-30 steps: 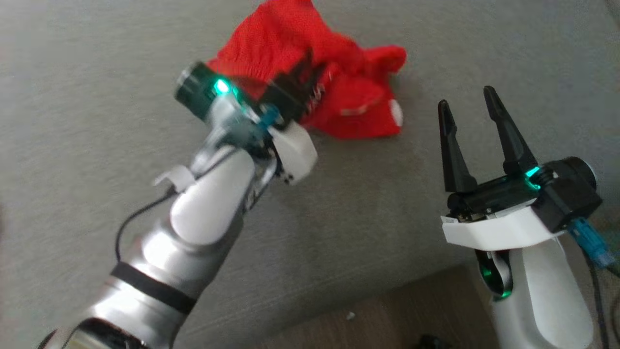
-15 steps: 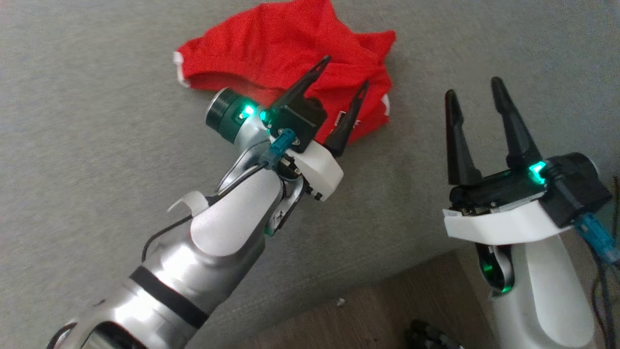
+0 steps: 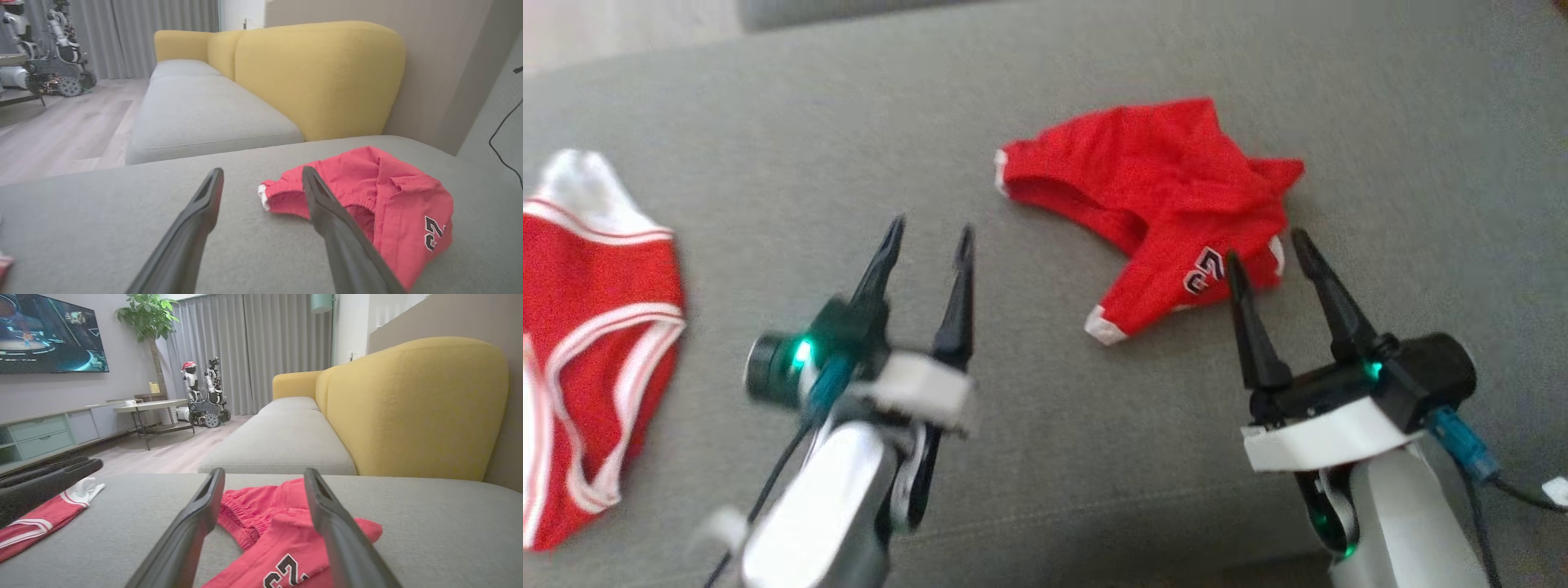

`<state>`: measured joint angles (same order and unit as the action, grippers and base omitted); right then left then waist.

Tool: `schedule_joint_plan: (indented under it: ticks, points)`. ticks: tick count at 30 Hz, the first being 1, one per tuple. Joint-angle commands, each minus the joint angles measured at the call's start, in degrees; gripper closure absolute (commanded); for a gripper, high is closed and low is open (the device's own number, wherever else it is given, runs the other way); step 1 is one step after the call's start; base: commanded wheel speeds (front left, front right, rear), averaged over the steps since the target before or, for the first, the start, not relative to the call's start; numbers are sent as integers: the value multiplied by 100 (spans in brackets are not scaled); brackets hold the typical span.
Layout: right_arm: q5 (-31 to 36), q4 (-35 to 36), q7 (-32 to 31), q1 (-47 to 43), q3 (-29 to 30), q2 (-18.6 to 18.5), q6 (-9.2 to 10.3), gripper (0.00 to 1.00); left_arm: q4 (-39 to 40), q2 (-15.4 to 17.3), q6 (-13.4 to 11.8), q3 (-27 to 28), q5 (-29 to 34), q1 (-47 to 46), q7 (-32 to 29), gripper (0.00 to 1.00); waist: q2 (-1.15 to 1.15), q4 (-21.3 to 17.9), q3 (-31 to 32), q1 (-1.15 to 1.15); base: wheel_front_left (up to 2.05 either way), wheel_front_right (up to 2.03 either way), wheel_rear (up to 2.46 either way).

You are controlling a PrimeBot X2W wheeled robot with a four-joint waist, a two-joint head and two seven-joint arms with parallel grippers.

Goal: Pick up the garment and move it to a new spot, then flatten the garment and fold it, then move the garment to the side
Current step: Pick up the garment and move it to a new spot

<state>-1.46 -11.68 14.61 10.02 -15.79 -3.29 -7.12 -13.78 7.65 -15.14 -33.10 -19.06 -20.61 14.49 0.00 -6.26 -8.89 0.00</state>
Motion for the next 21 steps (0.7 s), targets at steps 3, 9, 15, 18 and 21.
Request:
schedule_joint_plan:
  ticks: [3, 9, 15, 18, 21]
  points:
    - [11, 111, 39, -169, -90, -12, -36, 0, 639, 65, -10, 597, 182, 544, 50, 0, 0, 483, 646, 0, 0, 0, 0]
    - [79, 178, 39, -613, 68, -30, -36, 0, 1332, -7, 21, 1277, 688, 1696, 51, 0, 0, 689, 971, 0, 0, 0, 0]
    - [178, 167, 39, -962, 90, -26, -36, 0, 1817, -174, 73, 1655, 1100, 2341, 51, 0, 0, 731, 1081, 0, 0, 0, 0]
    - [199, 147, 39, -1086, 179, -10, -36, 0, 1890, -205, 191, 1735, 1363, 2649, 51, 0, 0, 726, 1109, 0, 0, 0, 0]
    - [222, 111, 39, -1151, 167, 8, -36, 0, 1797, -275, 285, 1891, 1397, 2851, 51, 0, 0, 688, 1129, 0, 0, 0, 0]
